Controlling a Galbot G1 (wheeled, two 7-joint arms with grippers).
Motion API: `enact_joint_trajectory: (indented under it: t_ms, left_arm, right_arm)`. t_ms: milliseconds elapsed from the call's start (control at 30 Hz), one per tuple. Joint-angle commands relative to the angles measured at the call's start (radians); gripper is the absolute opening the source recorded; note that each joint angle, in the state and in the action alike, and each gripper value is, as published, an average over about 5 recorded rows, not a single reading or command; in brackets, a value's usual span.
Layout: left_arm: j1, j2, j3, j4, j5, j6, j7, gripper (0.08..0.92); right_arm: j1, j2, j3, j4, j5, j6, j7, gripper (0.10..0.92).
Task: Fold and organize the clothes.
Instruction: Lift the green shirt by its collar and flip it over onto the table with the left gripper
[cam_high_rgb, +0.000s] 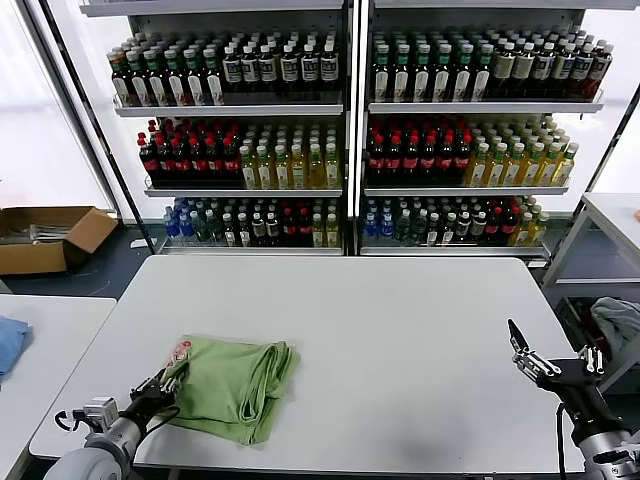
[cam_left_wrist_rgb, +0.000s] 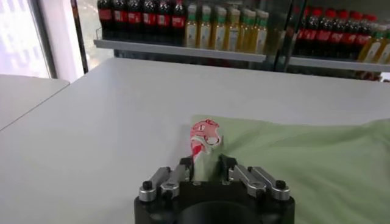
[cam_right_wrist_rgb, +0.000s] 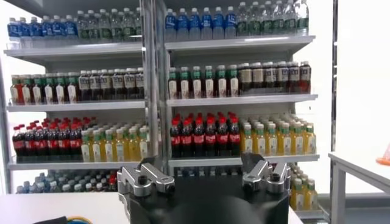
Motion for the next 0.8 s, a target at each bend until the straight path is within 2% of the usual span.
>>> enact_joint_trajectory:
  t_ms: [33,167,333,567,700,800]
  left_arm:
    - [0.013,-0.058,-0.003,-0.005,0.075,-0.072,-0.064,0.272]
    - [0.022,-0.076,-0.025,-0.017,0.13,-0.121,-0.1,0.162]
    - [0.036,-0.048,-0.169,-0.055,0.098,-0.135,-0.119,0.12]
    - [0.07,0.113,-0.447,-0.038,0.056,-0.1,-0.054,0.12]
    - [0.085,0.197,-0.506,-0.033,0.017,-0.083,-0.034,0.12]
    - [0.084,0.225,-0.52,-0.054,-0.019,-0.064,-0.039,0.12]
  right_arm:
    - [0.004,-0.001,-0.005,-0.004,0.003,0.003,0.001,0.823]
    - [0.016,-0.004,-0.019,-0.011,0.007,0.005,0.002,0.823]
    - [0.027,-0.006,-0.053,-0.017,0.007,0.008,0.002,0.823]
    - [0.041,-0.026,-0.06,-0.014,0.017,0.007,0.003,0.823]
    - [0.037,-0.032,-0.052,-0.013,0.026,0.01,0.003,0.823]
    - [0.028,-0.03,-0.039,-0.005,0.034,0.012,0.002,0.823]
